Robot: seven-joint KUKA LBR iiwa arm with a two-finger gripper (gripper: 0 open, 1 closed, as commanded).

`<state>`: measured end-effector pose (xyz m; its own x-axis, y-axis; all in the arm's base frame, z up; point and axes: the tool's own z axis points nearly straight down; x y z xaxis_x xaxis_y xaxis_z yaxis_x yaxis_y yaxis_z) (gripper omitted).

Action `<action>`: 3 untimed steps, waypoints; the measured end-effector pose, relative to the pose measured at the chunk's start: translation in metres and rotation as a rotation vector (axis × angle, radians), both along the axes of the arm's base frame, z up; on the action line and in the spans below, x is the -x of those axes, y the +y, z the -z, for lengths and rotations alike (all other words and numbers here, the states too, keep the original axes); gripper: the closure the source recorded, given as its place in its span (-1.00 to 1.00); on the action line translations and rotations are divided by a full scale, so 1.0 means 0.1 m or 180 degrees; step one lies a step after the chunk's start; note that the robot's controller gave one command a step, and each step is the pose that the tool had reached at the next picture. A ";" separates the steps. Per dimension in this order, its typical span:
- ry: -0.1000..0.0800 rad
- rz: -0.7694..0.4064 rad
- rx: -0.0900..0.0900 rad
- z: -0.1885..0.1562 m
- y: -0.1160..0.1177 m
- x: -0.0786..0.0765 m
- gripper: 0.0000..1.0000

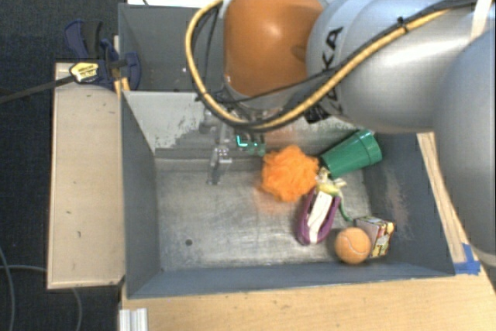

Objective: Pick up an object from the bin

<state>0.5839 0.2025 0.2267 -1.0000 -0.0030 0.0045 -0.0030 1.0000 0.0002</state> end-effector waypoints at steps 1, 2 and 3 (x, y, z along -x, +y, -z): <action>-0.0025 0.0016 -0.0005 -0.05 -0.01 -0.02 -1.00; -0.0034 -0.0241 -0.0007 0.54 -0.58 0.08 -1.00; -0.0027 -0.0217 0.0005 0.66 -1.10 -0.02 -1.00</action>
Offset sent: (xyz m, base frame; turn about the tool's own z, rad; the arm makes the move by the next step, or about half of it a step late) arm -0.0253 -0.1612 -0.1567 -0.1983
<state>0.5862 0.0920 0.1610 -0.9975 -0.0710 -0.0040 -0.0710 0.9975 -0.0016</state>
